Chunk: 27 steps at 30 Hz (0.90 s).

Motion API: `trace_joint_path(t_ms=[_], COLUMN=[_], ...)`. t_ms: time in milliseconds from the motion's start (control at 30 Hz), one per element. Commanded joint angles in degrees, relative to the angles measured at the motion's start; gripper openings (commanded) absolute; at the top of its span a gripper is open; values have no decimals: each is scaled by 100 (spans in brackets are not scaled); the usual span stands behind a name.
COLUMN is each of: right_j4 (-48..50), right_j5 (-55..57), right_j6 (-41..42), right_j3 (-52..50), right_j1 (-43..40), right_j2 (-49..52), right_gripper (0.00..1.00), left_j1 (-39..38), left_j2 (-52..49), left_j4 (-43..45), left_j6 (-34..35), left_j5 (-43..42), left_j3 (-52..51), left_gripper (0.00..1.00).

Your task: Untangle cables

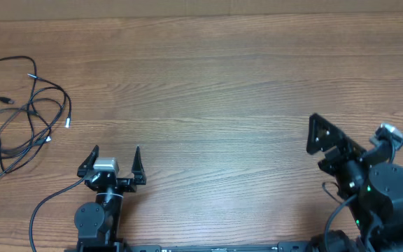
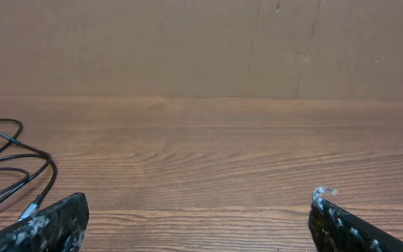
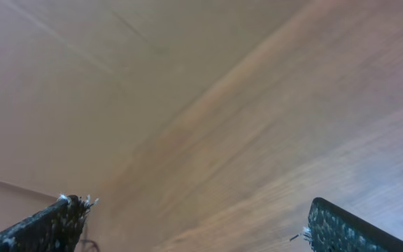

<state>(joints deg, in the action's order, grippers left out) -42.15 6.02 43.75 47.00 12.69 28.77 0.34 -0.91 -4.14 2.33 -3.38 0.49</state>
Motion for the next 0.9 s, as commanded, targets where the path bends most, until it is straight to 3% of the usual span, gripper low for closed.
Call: trace_joint_path(t_ms=[0, 367, 867], right_j4=[-417, -2055, -2081], right_j5=[39, 39, -11], right_j6=[-15, -15, 144], right_j3=[-13, -122, -2286], right_j1=[-57, -57, -190], right_j2=[-313, -1036, -2210], right_gripper=[100, 100, 100], left_j1=[-37, -37, -37], left_j2=[66, 66, 66], left_j4=[-13, -13, -13], left_j6=[-153, -153, -151], left_j5=[39, 39, 39], left_j3=[-22, -22, -22], left_gripper=[100, 100, 100])
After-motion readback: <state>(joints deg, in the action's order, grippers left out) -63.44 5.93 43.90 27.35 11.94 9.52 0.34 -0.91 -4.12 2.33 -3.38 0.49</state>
